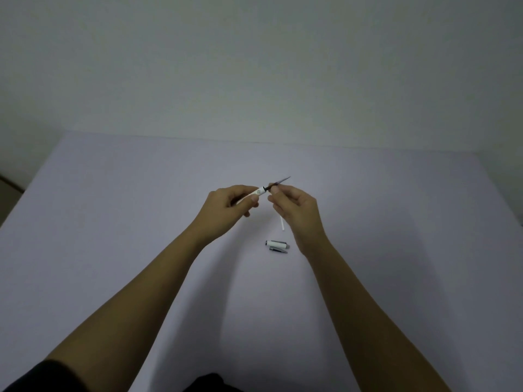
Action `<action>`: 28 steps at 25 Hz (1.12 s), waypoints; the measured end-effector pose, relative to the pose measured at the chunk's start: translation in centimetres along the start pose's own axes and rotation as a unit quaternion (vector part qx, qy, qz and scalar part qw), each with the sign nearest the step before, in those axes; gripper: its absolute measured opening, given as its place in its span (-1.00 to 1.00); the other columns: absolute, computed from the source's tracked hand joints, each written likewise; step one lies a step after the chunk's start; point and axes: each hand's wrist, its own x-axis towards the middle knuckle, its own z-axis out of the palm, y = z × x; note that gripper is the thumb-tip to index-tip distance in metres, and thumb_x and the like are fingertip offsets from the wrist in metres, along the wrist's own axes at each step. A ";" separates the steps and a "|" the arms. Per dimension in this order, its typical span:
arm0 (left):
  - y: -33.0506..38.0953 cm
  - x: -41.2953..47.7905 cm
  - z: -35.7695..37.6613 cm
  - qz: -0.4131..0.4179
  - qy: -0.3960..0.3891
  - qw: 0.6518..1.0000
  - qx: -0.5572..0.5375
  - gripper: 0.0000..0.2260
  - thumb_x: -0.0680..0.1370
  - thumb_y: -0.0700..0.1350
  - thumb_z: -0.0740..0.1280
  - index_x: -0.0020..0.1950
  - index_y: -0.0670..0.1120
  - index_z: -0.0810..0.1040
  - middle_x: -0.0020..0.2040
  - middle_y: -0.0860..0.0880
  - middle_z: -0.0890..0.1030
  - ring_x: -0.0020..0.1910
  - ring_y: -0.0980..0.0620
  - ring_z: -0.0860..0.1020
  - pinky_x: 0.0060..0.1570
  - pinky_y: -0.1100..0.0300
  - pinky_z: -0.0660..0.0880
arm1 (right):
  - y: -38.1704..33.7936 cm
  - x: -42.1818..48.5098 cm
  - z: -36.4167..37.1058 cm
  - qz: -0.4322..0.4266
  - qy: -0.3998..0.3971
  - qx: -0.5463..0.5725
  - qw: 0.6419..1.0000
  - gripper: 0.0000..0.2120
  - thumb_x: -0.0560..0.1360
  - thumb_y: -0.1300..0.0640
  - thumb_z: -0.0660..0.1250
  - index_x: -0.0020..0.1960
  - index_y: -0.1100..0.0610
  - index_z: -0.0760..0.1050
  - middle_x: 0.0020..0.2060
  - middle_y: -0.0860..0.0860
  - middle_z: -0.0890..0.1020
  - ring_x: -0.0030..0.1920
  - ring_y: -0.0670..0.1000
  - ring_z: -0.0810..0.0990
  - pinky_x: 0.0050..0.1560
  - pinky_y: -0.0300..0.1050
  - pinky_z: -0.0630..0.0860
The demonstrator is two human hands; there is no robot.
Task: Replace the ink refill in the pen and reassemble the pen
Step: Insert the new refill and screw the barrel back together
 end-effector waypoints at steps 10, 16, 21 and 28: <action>-0.1 -0.1 -0.4 -0.005 0.019 0.995 -0.097 -0.91 0.55 -0.04 0.28 -0.05 0.04 0.58 -0.17 0.05 0.68 -0.32 0.16 0.57 -0.30 0.45 0.42 | 10.3 -1.9 -3.7 -0.044 -0.009 -0.505 0.862 -0.83 0.49 0.13 0.30 -0.01 0.16 0.61 -0.16 0.14 0.60 -0.16 0.09 0.56 -0.17 -0.13 0.42; -1.2 -0.2 -0.7 -0.017 0.028 0.995 -0.096 -0.91 0.55 -0.04 0.28 -0.04 0.04 0.58 -0.17 0.04 0.67 -0.32 0.16 0.57 -0.31 0.46 0.42 | 13.7 -1.9 -4.2 0.001 0.027 -0.537 0.843 -0.80 0.51 0.10 0.25 -0.08 0.24 0.53 -0.15 0.09 0.53 -0.06 0.15 0.52 -0.23 -0.08 0.39; -1.8 -0.2 -1.0 -0.028 0.036 0.994 -0.095 -0.91 0.55 -0.05 0.28 -0.03 0.02 0.58 -0.17 0.03 0.67 -0.32 0.16 0.57 -0.31 0.47 0.42 | 13.9 -1.5 -4.0 -0.028 0.004 -0.574 0.818 -0.78 0.52 0.11 0.25 -0.06 0.26 0.55 -0.09 0.16 0.56 -0.02 0.17 0.51 -0.16 0.02 0.49; -2.6 -0.4 -1.1 -0.040 0.032 0.996 -0.077 -0.90 0.55 -0.04 0.28 -0.02 0.03 0.58 -0.16 0.04 0.67 -0.32 0.19 0.57 -0.31 0.47 0.42 | 14.3 -1.8 -3.7 -0.046 -0.013 -0.565 0.824 -0.83 0.52 0.16 0.26 -0.03 0.25 0.54 -0.07 0.20 0.60 0.00 0.19 0.53 -0.11 0.02 0.47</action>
